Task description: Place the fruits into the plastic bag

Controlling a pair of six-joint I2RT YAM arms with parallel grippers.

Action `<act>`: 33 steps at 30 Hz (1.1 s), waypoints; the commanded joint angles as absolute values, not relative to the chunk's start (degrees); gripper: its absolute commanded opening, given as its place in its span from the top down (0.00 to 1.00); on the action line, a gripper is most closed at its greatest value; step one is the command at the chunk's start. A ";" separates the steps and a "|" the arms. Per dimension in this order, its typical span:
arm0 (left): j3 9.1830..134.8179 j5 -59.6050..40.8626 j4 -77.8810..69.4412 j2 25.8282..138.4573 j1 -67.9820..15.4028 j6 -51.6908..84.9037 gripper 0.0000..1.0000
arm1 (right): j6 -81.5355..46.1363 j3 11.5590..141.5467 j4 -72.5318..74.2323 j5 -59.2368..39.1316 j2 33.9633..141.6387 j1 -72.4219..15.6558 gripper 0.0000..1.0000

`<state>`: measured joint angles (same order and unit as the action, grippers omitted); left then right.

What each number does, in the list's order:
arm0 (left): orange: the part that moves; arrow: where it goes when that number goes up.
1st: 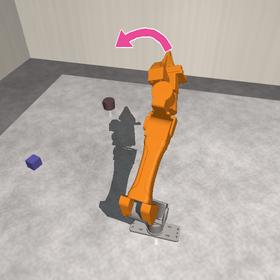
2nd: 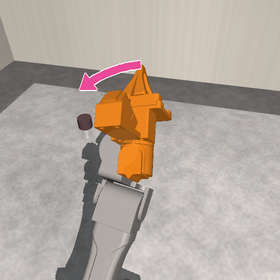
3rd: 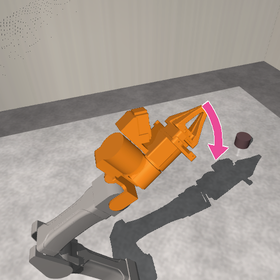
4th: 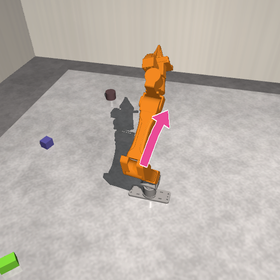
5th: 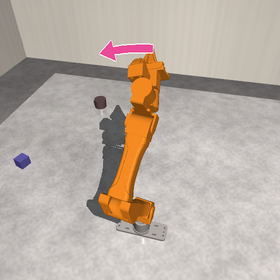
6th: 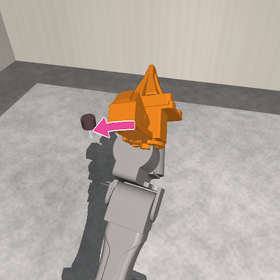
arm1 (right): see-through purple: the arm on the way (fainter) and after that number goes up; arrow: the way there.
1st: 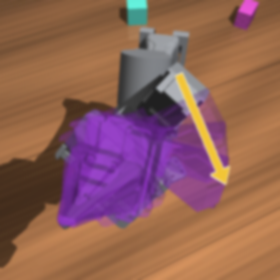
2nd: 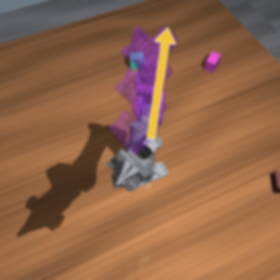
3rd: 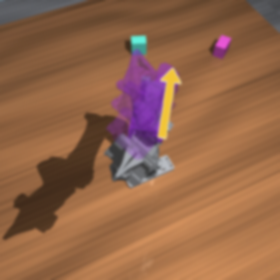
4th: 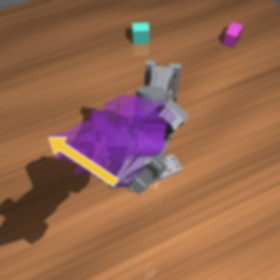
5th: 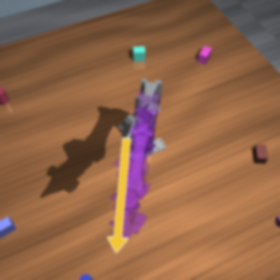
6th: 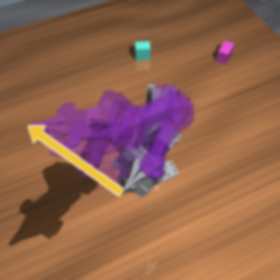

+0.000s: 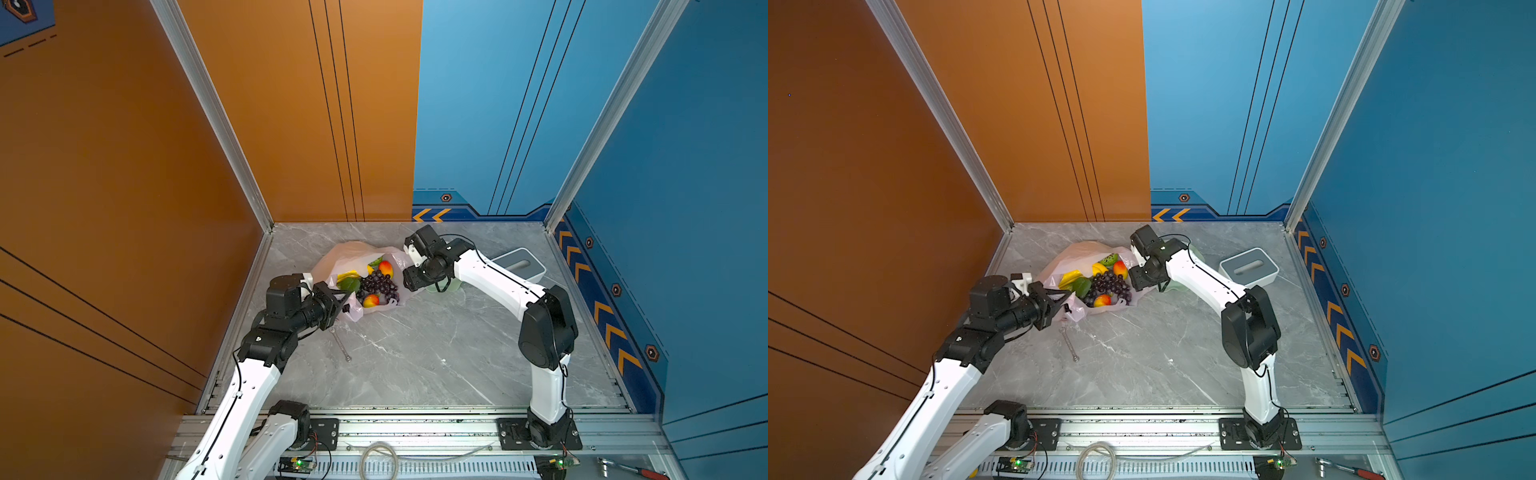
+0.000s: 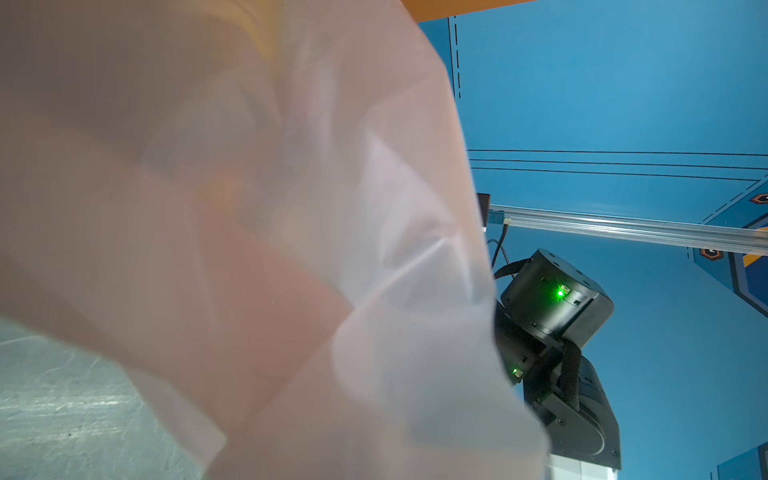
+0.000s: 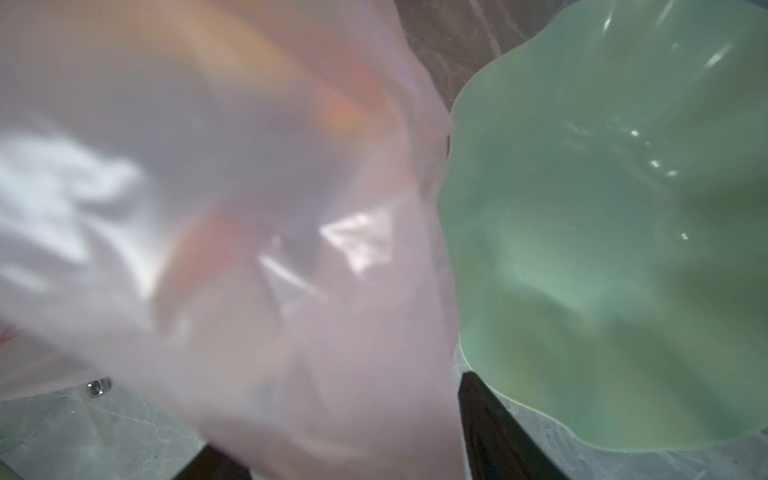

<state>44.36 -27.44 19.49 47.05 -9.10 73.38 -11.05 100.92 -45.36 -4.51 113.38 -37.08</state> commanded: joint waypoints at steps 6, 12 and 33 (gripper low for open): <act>43.68 -28.46 18.25 46.93 -8.70 73.23 1.00 | -12.48 99.46 -45.41 -4.70 111.93 -37.44 0.50; 43.33 -29.05 17.89 46.82 -8.36 73.30 1.00 | -12.92 99.19 -45.50 -3.98 111.28 -37.66 0.89; 52.41 -35.88 17.13 48.75 0.35 75.25 1.00 | -16.47 124.83 -46.62 -2.72 111.53 -41.96 1.00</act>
